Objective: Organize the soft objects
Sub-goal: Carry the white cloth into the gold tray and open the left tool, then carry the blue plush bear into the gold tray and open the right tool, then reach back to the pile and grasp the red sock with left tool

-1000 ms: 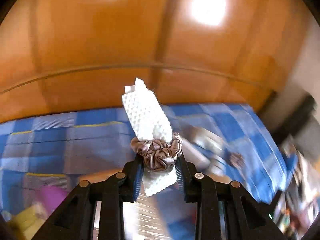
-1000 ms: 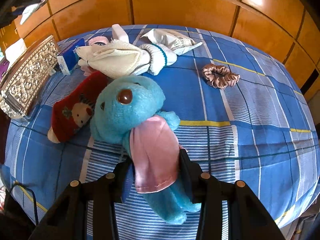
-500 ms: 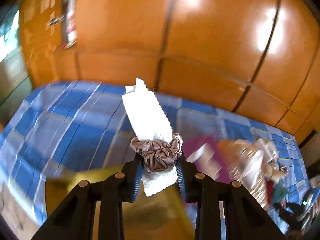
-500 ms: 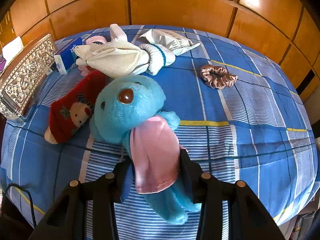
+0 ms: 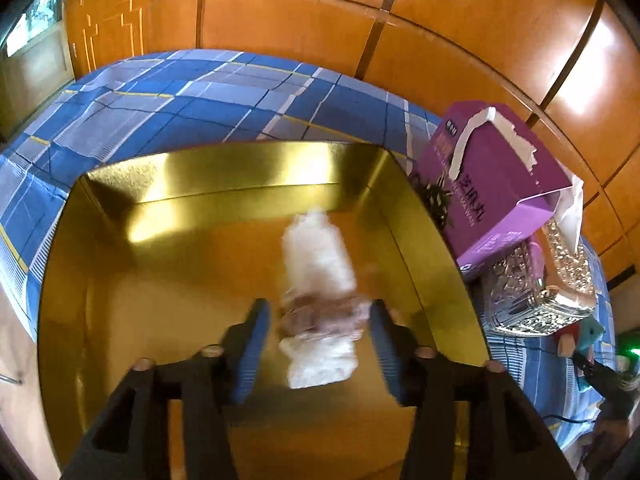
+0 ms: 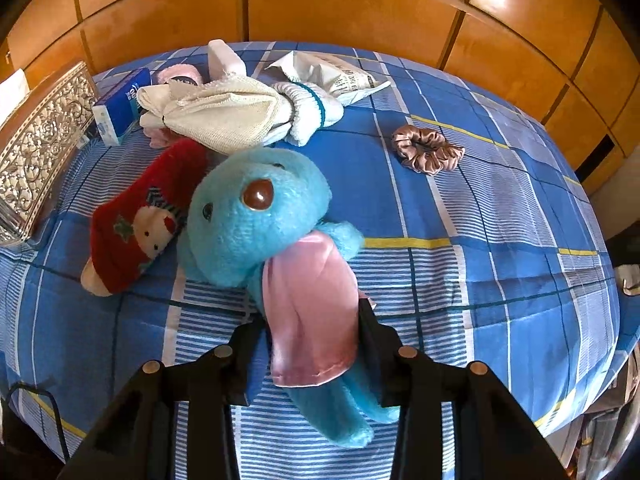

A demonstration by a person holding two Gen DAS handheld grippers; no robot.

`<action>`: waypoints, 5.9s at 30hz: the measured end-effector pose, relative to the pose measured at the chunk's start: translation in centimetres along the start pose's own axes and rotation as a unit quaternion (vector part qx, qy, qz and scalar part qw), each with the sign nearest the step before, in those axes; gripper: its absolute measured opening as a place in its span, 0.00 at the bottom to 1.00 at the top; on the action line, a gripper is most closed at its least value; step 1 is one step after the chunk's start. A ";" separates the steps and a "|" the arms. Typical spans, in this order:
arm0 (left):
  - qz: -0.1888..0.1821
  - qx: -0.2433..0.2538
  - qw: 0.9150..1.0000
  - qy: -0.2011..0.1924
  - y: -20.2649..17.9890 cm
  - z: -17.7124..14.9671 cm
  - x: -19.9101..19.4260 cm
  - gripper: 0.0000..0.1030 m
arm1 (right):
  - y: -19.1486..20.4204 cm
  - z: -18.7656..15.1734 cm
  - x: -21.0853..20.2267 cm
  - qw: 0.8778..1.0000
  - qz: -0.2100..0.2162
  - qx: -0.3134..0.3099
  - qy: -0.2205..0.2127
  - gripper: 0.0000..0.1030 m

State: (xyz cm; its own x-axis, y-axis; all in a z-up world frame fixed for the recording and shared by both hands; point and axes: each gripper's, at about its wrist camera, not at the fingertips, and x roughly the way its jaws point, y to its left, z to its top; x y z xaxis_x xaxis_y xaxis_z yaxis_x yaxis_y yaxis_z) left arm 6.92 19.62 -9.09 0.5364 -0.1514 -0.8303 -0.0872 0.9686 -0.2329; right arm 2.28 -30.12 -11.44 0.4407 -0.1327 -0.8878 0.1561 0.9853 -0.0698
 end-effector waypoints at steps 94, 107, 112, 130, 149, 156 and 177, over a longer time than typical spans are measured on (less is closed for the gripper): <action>0.164 -0.044 0.967 -0.189 4.8 -1.3 -11.5 0.89 | 42.0 8.3 -6.4 0.924 0.286 -0.254 -0.013 0.47; 0.162 -0.003 0.966 -0.202 2.1 -1.6 -12.1 0.89 | 36.5 6.9 -10.5 0.932 0.267 -0.223 -0.106 0.56; 0.163 0.017 0.965 -0.207 0.7 -1.8 -12.3 0.89 | 34.1 6.4 -11.8 0.933 0.263 -0.207 -0.132 0.56; 0.152 0.086 0.963 -0.206 -4.0 -2.6 -11.9 0.89 | 24.4 6.5 -12.8 0.950 0.237 -0.112 -0.170 0.56; 0.093 0.209 0.951 -0.206 -12.2 -2.6 -11.1 0.89 | 4.9 4.2 -8.6 0.983 0.097 0.060 -0.143 0.56; 0.011 0.303 0.931 -0.201 -18.9 -2.7 -10.9 0.89 | -2.4 0.5 -7.3 0.985 0.030 0.128 -0.109 0.56; -0.111 0.407 0.906 0.043 -38.5 -5.5 7.5 0.68 | -7.9 -4.3 -4.5 0.976 0.007 0.207 -0.063 0.56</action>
State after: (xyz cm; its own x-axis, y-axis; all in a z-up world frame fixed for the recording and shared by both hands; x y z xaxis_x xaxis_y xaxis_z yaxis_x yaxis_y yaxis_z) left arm 9.68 -19.89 -9.16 0.3949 -0.3415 -0.8529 0.6816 0.7314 0.0227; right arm -4.70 -36.90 -8.87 0.5457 -0.1578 -0.8229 0.4823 0.8623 0.1545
